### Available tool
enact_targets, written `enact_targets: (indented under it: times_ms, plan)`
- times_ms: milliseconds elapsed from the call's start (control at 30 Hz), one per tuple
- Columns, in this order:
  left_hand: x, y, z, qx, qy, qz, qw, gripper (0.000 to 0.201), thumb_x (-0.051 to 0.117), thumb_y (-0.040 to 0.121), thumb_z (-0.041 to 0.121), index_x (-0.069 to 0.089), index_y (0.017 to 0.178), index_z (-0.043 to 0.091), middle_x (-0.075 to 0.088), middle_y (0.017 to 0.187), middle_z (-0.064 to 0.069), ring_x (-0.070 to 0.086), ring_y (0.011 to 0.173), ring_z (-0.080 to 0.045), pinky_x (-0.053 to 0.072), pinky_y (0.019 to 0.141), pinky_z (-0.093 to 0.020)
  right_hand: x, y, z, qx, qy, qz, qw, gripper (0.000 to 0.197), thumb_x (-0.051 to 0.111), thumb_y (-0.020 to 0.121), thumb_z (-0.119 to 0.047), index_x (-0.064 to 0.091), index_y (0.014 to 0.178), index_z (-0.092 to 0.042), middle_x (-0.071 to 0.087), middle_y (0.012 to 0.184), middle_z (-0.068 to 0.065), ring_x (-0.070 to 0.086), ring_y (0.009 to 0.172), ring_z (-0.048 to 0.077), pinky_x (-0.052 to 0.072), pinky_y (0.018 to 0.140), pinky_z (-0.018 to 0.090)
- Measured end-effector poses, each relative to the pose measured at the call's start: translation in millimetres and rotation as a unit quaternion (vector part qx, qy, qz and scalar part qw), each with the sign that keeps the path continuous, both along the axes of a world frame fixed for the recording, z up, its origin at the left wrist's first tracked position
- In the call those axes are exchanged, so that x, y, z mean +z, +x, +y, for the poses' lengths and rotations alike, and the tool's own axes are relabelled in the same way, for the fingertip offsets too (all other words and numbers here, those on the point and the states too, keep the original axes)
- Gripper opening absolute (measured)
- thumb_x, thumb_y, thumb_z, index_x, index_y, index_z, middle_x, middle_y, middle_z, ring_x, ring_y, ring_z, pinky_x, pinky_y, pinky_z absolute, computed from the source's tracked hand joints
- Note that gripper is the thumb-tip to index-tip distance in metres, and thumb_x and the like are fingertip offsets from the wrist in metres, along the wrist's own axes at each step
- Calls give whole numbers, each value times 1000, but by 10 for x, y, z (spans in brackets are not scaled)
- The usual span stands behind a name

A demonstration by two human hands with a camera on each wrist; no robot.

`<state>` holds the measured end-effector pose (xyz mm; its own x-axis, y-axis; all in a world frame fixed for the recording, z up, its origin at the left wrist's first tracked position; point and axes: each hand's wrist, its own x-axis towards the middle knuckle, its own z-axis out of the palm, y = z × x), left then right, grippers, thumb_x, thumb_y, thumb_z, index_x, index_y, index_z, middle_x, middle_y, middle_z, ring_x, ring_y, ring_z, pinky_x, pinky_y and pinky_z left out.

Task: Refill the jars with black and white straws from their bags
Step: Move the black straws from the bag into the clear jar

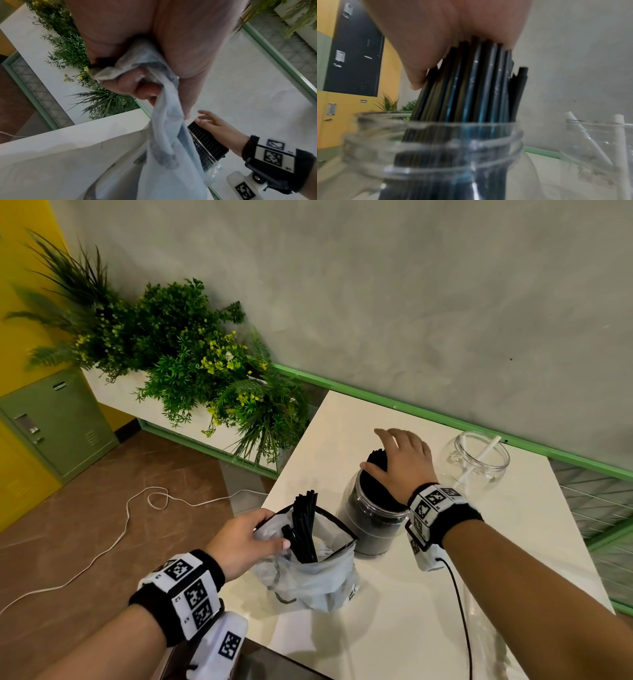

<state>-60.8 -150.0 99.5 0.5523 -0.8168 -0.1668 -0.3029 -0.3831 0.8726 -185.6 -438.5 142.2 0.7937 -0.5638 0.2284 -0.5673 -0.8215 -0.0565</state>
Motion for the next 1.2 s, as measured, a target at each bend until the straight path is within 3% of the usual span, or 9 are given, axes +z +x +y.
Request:
enact_targets:
  times_ms: [167, 267, 400, 467, 600, 733, 900, 1033, 1200]
  plan:
    - [-48, 0, 18, 0, -27, 29, 999, 49, 70, 56, 57, 63, 94, 28, 71, 89, 5, 67, 87, -15, 52, 84, -45, 149, -184, 543, 166, 128, -214, 954, 54, 59, 87, -47, 51, 129, -15, 54, 119, 3, 50, 106, 16, 44, 95, 31]
    - [-29, -21, 5, -8, -33, 38, 999, 48, 72, 57, 51, 63, 97, 26, 71, 91, 2, 67, 89, -18, 51, 86, -47, -124, -344, 1011, 189, 294, -165, 922, 64, 61, 79, -56, 48, 130, -18, 50, 108, -6, 51, 89, 4, 47, 80, 21]
    - [-37, -71, -16, -20, -31, 40, 999, 30, 69, 65, 28, 65, 95, 30, 72, 91, 3, 67, 88, -16, 52, 86, -46, -554, -404, 1311, 112, 398, -126, 902, 91, 79, 72, -44, 27, 143, -22, 39, 124, -7, 45, 108, 4, 34, 85, 2]
    - [-47, -116, -37, -31, -31, 39, 998, 30, 67, 65, 24, 65, 95, 29, 72, 91, 4, 67, 90, -15, 51, 86, -45, -660, -354, 1347, 98, 411, -141, 895, 104, 84, 64, -47, 21, 145, -26, 39, 128, -8, 44, 114, 5, 33, 93, 5]
    - [-34, -198, -90, -58, -43, 57, 996, 30, 64, 70, 21, 67, 99, 26, 72, 93, 1, 66, 93, -19, 51, 88, -47, -766, -237, 1391, 107, 413, -194, 883, 97, 86, 53, -53, 36, 133, -28, 51, 118, -7, 50, 113, 13, 44, 98, 36]
    - [-13, -209, -92, -67, -47, 59, 995, 29, 60, 76, 20, 67, 104, 24, 73, 95, 0, 67, 94, -19, 51, 89, -45, -639, -231, 1512, 125, 446, -276, 842, 62, 80, 64, -26, 47, 116, -15, 58, 99, -1, 58, 92, 15, 50, 83, 29]
    - [-42, -207, -78, -70, -43, 31, 996, 30, 63, 86, 8, 65, 103, 33, 72, 96, 7, 66, 94, -11, 51, 90, -38, -747, -287, 1453, 58, 506, -272, 816, 52, 75, 59, -30, 56, 107, -24, 61, 104, 6, 59, 101, 21, 48, 92, 44]
    - [-39, -243, -94, -88, -35, 27, 995, 27, 59, 82, 9, 65, 93, 33, 71, 91, 2, 64, 90, -18, 50, 84, -39, -699, -304, 1460, 82, 537, -294, 787, 61, 73, 59, -16, 47, 115, -15, 60, 107, 11, 58, 102, 25, 49, 91, 36]
    - [-53, -260, -120, -72, -60, 36, 995, 30, 54, 77, 12, 60, 95, 35, 68, 91, 2, 62, 92, -26, 49, 85, -44, -676, -337, 1424, 64, 528, -352, 771, 49, 68, 56, -19, 51, 102, -18, 57, 97, -3, 54, 88, 4, 45, 83, 19]
